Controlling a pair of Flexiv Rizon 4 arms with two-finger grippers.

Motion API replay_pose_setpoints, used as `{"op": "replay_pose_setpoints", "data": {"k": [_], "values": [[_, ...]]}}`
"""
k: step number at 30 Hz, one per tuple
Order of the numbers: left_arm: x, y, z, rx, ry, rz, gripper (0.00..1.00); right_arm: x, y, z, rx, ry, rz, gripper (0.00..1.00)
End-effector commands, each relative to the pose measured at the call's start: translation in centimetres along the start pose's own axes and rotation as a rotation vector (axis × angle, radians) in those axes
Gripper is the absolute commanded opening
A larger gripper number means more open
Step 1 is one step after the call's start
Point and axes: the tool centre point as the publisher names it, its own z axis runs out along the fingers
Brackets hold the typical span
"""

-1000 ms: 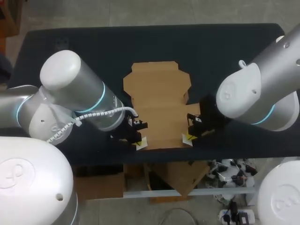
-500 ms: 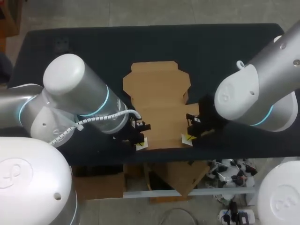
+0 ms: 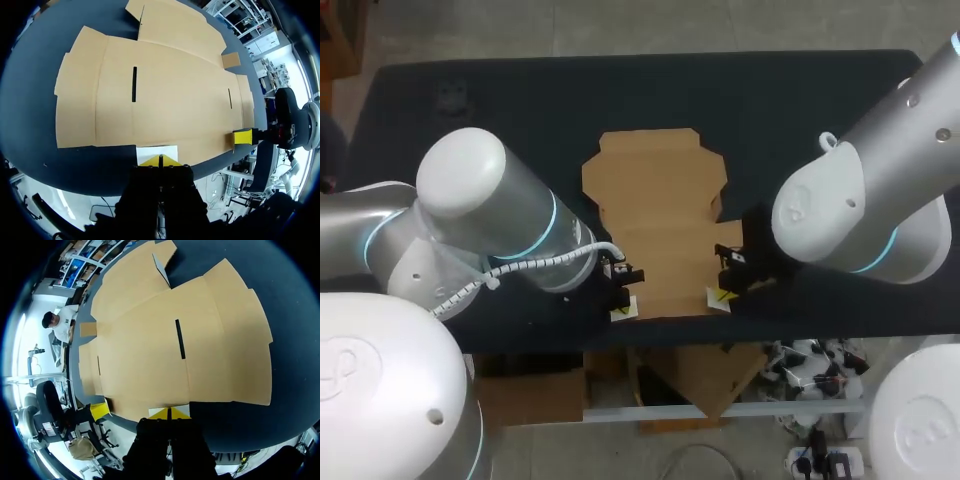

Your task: Assemble the packaging by folding the flat box into shape, placing the metal phone stand inside, and closing the box properly

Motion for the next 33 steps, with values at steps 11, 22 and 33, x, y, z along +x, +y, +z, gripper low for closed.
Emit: {"op": "replay_pose_setpoints", "data": {"k": [11, 22, 33], "values": [[0.2, -0.1, 1.1, 0.006, -0.012, 0.006, 0.00, 0.4, -0.3, 1.2, -0.024, -0.054, 0.024, 0.00], [0.2, -0.3, 1.4, 0.003, -0.021, 0.006, 0.00, 0.1, -0.2, 2.1, -0.014, -0.059, 0.033, 0.00], [-0.1, -0.1, 1.5, 0.016, -0.036, 0.006, 0.00, 0.0, -0.4, 2.3, -0.028, -0.073, 0.043, 0.00]]}}
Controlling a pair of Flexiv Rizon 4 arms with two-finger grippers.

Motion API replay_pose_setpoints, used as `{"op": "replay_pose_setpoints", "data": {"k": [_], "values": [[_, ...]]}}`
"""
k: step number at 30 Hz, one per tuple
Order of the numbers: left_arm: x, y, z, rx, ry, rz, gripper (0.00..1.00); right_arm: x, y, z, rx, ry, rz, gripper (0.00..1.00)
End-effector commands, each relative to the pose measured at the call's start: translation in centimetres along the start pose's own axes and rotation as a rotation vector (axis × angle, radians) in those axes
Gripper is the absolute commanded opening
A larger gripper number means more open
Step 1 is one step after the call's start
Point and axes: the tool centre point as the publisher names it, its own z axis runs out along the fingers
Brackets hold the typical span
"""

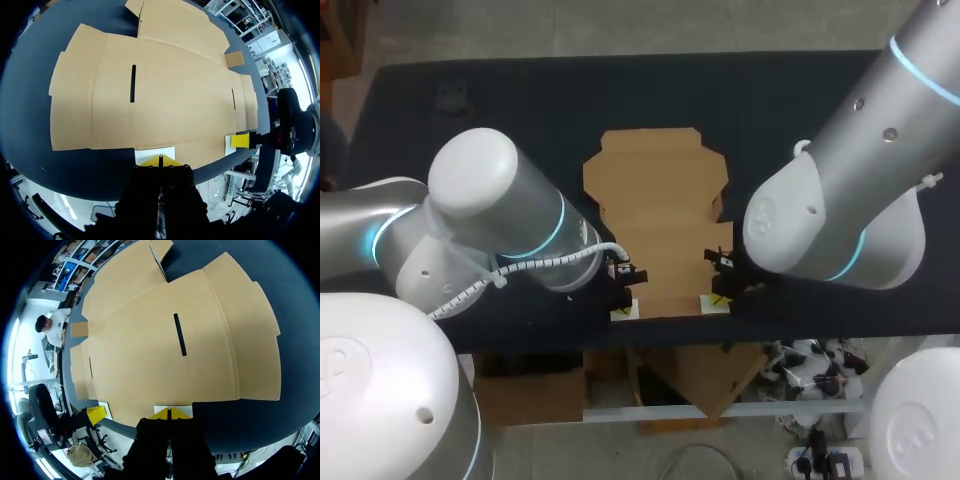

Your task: Assemble the packaging by folding the flat box into shape, placing the metal phone stand inside, and closing the box properly

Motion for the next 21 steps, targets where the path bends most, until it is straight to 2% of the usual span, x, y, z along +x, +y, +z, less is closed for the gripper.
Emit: {"op": "replay_pose_setpoints", "data": {"k": [1, 8, 21], "values": [[0.0, 0.2, 0.6, 0.018, -0.015, 0.001, 0.00, 0.0, -0.3, 0.9, -0.012, -0.009, -0.001, 0.00], [0.2, 0.4, -0.3, 0.043, -0.029, 0.011, 0.00, 0.3, -0.4, 0.3, -0.038, -0.001, -0.008, 0.00], [-0.4, -1.0, -3.4, 0.036, -0.014, 0.019, 0.00, -0.7, 1.0, -2.8, -0.061, 0.152, -0.059, 0.00]]}}
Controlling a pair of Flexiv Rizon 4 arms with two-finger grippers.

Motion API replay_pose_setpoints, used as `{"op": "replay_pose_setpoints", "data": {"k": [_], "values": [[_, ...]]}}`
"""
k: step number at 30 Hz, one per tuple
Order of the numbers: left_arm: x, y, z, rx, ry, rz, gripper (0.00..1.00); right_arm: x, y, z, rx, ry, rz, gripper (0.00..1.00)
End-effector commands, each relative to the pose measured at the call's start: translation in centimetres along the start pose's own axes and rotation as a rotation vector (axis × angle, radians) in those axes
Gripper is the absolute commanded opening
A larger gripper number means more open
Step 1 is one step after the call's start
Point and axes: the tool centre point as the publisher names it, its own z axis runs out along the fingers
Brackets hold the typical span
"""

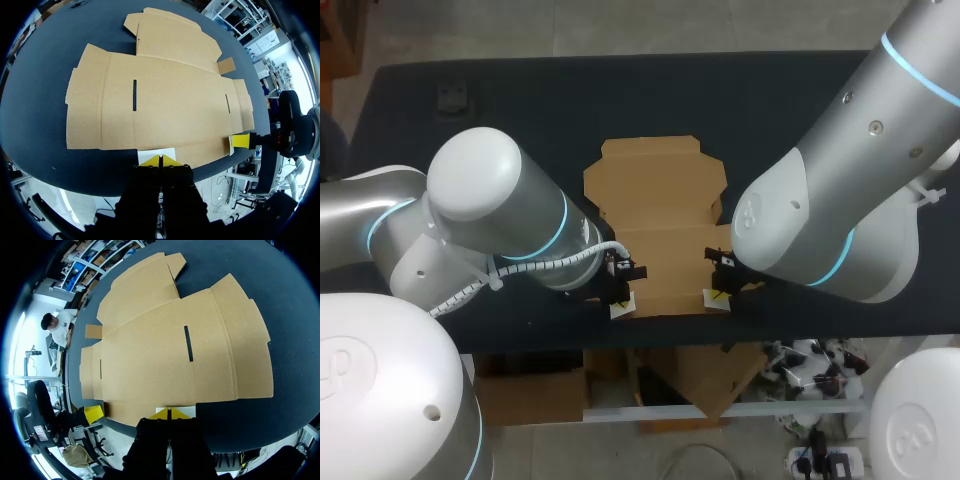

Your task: Assemble the packaging by folding the flat box into shape, placing the metal phone stand inside, and closing the box properly

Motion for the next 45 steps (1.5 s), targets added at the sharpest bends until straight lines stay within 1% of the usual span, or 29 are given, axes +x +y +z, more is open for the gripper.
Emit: {"op": "replay_pose_setpoints", "data": {"k": [1, 5, 7, 9, 10, 12, 17, 19, 23, 28, 30, 31, 32, 33, 34, 35, 36, 37, 39, 40, 42, 43, 44, 45], "values": [[-0.9, -0.5, -1.7, -0.008, 0.007, -0.001, 0.00, -1.4, 0.7, -1.8, 0.012, 0.131, 0.001, 0.00], [-1.4, -1.0, -2.6, -0.017, 0.007, -0.001, 0.00, -2.1, 1.2, -2.6, 0.012, 0.186, -0.017, 0.00], [-1.6, -1.2, -3.2, -0.023, 0.011, 0.002, 0.00, -2.4, 1.6, -3.2, 0.020, 0.230, -0.041, 0.00], [-1.9, -1.4, -3.7, -0.035, 0.025, 0.008, 0.00, -2.6, 1.9, -3.7, 0.012, 0.227, -0.039, 0.00], [-2.0, -1.6, -4.0, -0.034, 0.024, 0.006, 0.00, -2.7, 2.1, -4.0, 0.015, 0.247, -0.054, 0.00], [-2.1, -1.8, -4.4, -0.047, 0.041, 0.013, 0.00, -3.0, 2.5, -4.5, 0.010, 0.245, -0.050, 0.00], [-2.4, -2.3, -5.5, -0.042, 0.049, 0.021, 0.00, -3.7, 3.5, -5.7, 0.007, 0.312, -0.086, 0.00], [-2.5, -2.5, -5.9, -0.045, 0.058, 0.029, 0.00, -4.0, 3.9, -6.2, -0.002, 0.317, -0.083, 0.00], [-2.7, -3.0, -6.6, -0.044, 0.070, 0.038, 0.00, -4.6, 4.6, -7.1, -0.019, 0.360, -0.096, 0.00], [-3.1, -3.8, -7.6, -0.047, 0.104, 0.059, 0.00, -5.2, 5.5, -8.1, -0.037, 0.399, -0.113, 0.00], [-3.3, -4.2, -7.9, -0.049, 0.116, 0.063, 0.00, -5.4, 5.9, -8.6, -0.053, 0.403, -0.110, 0.04], [-3.4, -4.4, -8.1, -0.047, 0.118, 0.062, 0.00, -5.5, 6.1, -8.8, -0.058, 0.415, -0.120, 0.09], [-3.4, -4.5, -8.2, -0.044, 0.119, 0.062, 0.00, -5.6, 6.3, -9.1, -0.061, 0.419, -0.119, 0.12], [-3.4, -4.6, -8.3, -0.044, 0.127, 0.073, 0.00, -5.7, 6.5, -9.2, -0.062, 0.420, -0.118, 0.20], [-3.5, -4.7, -8.5, -0.041, 0.129, 0.074, 0.00, -5.8, 6.7, -9.4, -0.065, 0.430, -0.122, 0.22], [-3.6, -4.9, -8.6, -0.037, 0.135, 0.082, 0.09, -5.9, 6.9, -9.6, -0.070, 0.430, -0.123, 0.27], [-3.6, -5.0, -8.7, -0.036, 0.139, 0.084, 0.14, -5.9, 7.0, -9.7, -0.075, 0.431, -0.124, 0.30], [-3.7, -5.2, -8.8, -0.036, 0.141, 0.084, 0.29, -5.9, 7.2, -9.8, -0.080, 0.439, -0.127, 0.40], [-4.0, -5.7, -8.9, -0.033, 0.146, 0.084, 0.39, -6.0, 7.7, -10.0, -0.084, 0.444, -0.124, 0.51], [-4.0, -5.9, -8.9, -0.033, 0.148, 0.083, 0.44, -6.0, 7.9, -10.0, -0.088, 0.446, -0.121, 0.61], [-4.3, -6.5, -9.0, -0.034, 0.156, 0.081, 0.53, -6.1, 8.5, -10.2, -0.091, 0.457, -0.119, 0.73], [-4.4, -6.8, -9.0, -0.035, 0.158, 0.081, 0.82, -6.1, 8.7, -10.2, -0.091, 0.462, -0.122, 0.75], [-4.6, -7.0, -9.1, -0.035, 0.159, 0.081, 0.90, -6.2, 9.0, -10.3, -0.092, 0.463, -0.122, 0.76], [-4.8, -7.5, -9.2, -0.036, 0.169, 0.084, 1.00, -6.2, 9.4, -10.4, -0.094, 0.462, -0.122, 0.78]]}}
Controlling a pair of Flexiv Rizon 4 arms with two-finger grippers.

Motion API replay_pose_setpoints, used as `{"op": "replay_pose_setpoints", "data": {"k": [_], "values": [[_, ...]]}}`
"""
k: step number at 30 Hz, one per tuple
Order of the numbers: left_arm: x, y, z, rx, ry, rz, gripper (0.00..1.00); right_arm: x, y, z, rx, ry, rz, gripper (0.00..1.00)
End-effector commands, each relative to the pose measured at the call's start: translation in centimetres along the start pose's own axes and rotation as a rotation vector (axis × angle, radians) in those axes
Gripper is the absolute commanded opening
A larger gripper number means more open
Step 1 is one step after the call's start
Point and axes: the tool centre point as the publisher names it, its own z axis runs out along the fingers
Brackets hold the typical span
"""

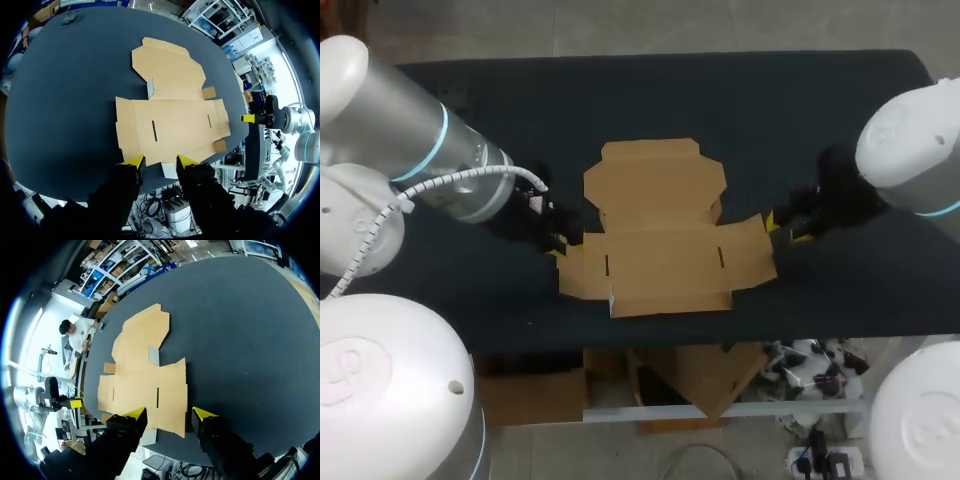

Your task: Assemble the packaging by folding the flat box into shape, placing the metal phone stand inside, and closing the box properly

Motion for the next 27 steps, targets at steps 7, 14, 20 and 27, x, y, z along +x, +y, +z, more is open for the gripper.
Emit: {"op": "replay_pose_setpoints", "data": {"k": [7, 14, 20, 27], "values": [[-1.6, -3.0, -1.4, -0.017, 0.040, 0.025, 1.00, -1.0, 3.2, -1.2, 0.010, 0.389, -0.050, 1.00], [-2.4, -4.9, -2.6, -0.022, 0.056, 0.037, 1.00, -1.6, 5.3, -1.8, 0.003, 0.409, -0.064, 1.00], [-4.1, -6.7, -3.5, -0.066, 0.077, 0.054, 1.00, -1.3, 7.1, -1.5, 0.027, 0.408, -0.083, 1.00], [-4.8, -7.3, -3.6, -0.109, 0.081, 0.063, 1.00, -1.1, 7.8, -1.0, 0.034, 0.318, 0.010, 1.00]]}}
